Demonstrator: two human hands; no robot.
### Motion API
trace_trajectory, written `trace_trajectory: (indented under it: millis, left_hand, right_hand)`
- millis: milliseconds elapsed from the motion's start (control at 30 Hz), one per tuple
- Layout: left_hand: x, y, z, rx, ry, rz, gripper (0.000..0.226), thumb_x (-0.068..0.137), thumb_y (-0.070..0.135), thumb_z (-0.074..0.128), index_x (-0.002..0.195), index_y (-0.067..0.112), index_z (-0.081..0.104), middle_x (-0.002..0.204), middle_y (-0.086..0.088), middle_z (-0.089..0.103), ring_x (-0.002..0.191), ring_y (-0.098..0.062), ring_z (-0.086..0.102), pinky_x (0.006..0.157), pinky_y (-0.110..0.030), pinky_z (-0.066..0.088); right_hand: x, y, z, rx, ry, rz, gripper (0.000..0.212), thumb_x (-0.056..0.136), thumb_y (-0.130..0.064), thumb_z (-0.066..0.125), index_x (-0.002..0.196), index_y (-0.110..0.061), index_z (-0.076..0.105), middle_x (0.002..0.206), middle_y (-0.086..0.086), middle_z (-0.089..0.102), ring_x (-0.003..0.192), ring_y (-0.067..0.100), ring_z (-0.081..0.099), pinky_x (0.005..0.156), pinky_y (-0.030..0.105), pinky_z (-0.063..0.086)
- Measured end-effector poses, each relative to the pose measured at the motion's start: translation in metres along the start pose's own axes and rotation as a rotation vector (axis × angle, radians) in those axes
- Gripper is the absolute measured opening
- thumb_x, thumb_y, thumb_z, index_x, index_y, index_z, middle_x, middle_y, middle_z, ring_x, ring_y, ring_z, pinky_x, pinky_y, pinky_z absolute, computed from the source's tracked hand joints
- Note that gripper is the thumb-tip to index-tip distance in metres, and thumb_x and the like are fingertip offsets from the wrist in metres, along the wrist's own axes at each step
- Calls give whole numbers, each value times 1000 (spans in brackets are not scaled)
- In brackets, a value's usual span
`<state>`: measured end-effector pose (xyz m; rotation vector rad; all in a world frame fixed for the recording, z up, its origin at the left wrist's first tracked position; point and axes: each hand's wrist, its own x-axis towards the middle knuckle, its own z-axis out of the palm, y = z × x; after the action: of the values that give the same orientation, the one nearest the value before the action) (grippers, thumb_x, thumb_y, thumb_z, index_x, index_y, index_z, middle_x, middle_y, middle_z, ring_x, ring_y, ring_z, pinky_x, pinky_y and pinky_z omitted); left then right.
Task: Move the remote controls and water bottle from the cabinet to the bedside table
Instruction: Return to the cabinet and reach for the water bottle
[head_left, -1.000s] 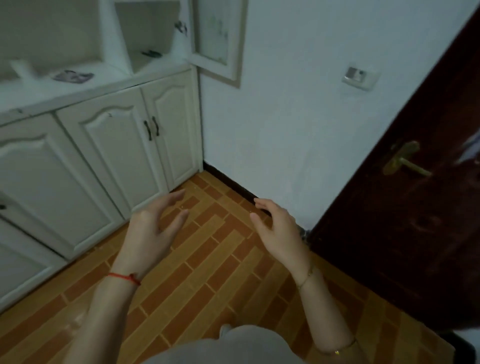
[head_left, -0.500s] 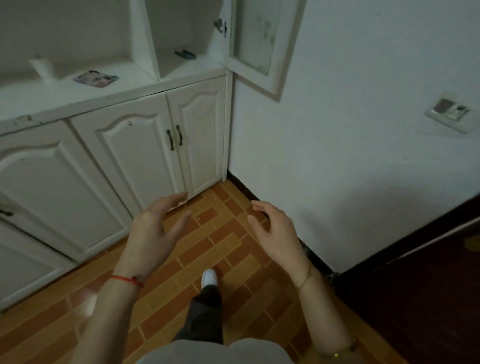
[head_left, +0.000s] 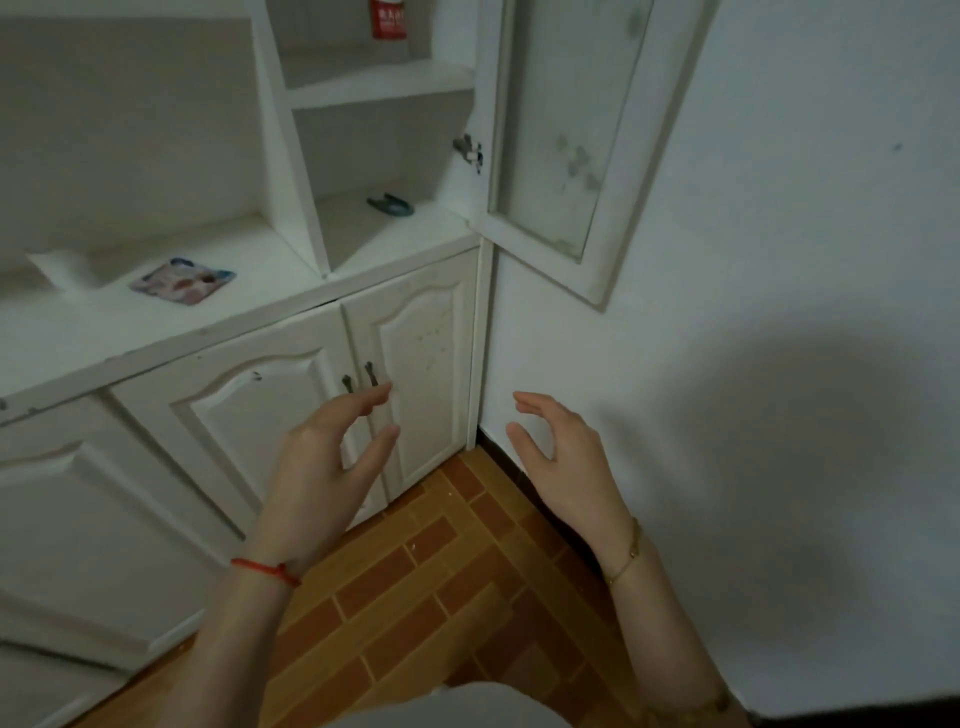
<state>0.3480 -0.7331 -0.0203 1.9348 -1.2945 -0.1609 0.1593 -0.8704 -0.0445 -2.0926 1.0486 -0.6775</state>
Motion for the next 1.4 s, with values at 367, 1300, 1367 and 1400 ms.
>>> trace_trajectory:
  millis: [367,1300,1367,1400]
  left_hand:
    - [137,-23,33,1,14,9,42,90,32,60,131,23,58,126,7,62,116,-10,59,98,-31,49]
    - [510,-1,6,42,358,68,45,91,27,62,134,20,55,122,3,66,108,-11,62,95,-28,49]
    - [537,-7,-1,23,355,31,46,90,26,63,134,18,54,122,0,66,107,-14,63,95,-31,50]
    - [551,-11,-5,32,358,11,47,89,26,63,135,16,54,122,-2,66,108,-16,63,95,-33,50]
  right_hand:
    - [144,23,4,32,-19,-21,40,99,-30,54,138,-21,51,134,-6,58,128,11,48,109,22,34]
    - [558,-90,-43,168,50,-482,38,97,-26,57,133,-12,56,131,2,63,121,15,56,104,29,44]
    - [582,-110,-46,197,96,-497,37,98,-26,56,131,-12,57,131,3,63,119,16,58,103,31,46]
    - [595,-121,-48,208,113,-503,37,98,-26,55,132,-11,57,132,3,62,119,16,58,103,30,46]
